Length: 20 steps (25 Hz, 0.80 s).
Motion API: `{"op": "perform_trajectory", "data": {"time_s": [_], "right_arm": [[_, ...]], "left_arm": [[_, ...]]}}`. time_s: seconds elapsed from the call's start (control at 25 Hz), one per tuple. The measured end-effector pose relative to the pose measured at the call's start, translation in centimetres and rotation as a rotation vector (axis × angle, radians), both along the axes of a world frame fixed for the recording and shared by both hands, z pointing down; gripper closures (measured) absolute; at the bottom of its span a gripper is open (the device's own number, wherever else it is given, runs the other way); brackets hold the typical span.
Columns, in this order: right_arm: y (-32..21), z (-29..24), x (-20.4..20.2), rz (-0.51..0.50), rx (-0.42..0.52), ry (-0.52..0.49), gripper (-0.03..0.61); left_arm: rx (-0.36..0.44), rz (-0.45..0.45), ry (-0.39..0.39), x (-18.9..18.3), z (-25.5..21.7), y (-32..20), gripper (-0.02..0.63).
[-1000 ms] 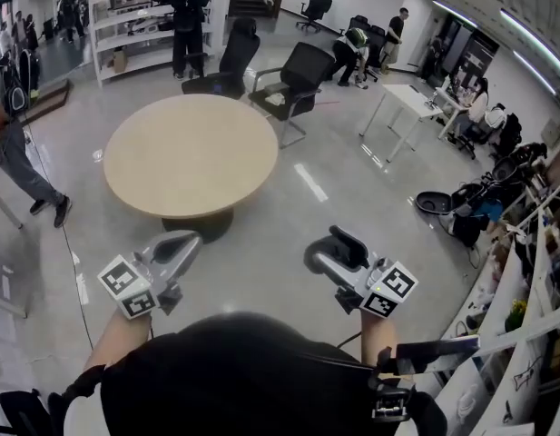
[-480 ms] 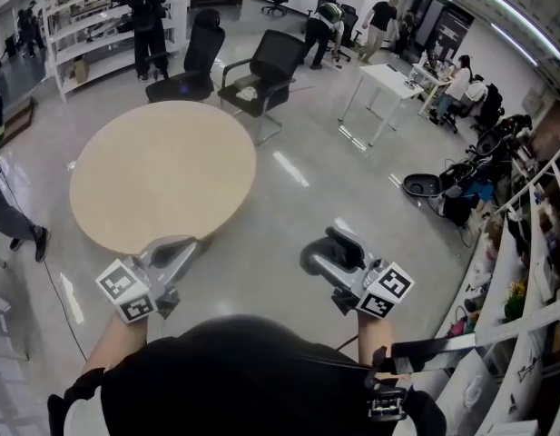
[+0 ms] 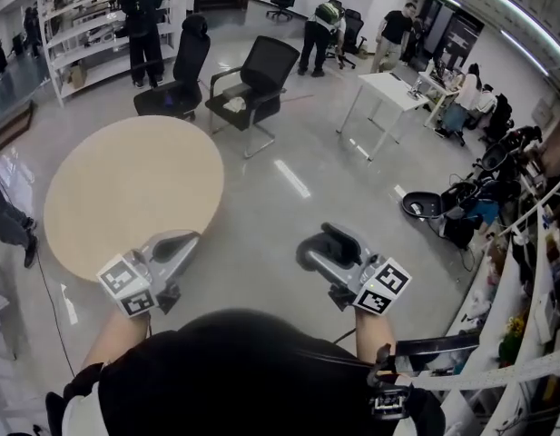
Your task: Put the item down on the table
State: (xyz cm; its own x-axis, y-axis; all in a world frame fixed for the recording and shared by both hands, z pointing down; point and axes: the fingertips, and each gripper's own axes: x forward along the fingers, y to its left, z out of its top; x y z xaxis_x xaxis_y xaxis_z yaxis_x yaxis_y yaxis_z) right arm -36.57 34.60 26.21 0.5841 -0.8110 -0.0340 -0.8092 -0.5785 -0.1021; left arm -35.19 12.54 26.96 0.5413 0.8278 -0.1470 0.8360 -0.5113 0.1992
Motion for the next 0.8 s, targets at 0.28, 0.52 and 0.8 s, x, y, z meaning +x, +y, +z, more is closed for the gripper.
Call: {"op": "perform_trajectory", "data": {"time_s": [0.28,0.52,0.8], "right_arm": [[8.6,-0.1,8.0,0.009,0.004,-0.018,0.275],[10.7,1.1,16.1,0.022,-0.003,-0.033,0.275],[8.5,0.6,29.3,0.046,-0.036,-0.036,0.275]], "left_arm": [[0.008,0.04,-0.005,7.2,-0.3,9.5,0.618],[-0.005,0.042,-0.035,15.7,1.4,11.1,0.618],[-0.036,0.077,-0.037,29.7,1.8,9.6,0.618]]}}
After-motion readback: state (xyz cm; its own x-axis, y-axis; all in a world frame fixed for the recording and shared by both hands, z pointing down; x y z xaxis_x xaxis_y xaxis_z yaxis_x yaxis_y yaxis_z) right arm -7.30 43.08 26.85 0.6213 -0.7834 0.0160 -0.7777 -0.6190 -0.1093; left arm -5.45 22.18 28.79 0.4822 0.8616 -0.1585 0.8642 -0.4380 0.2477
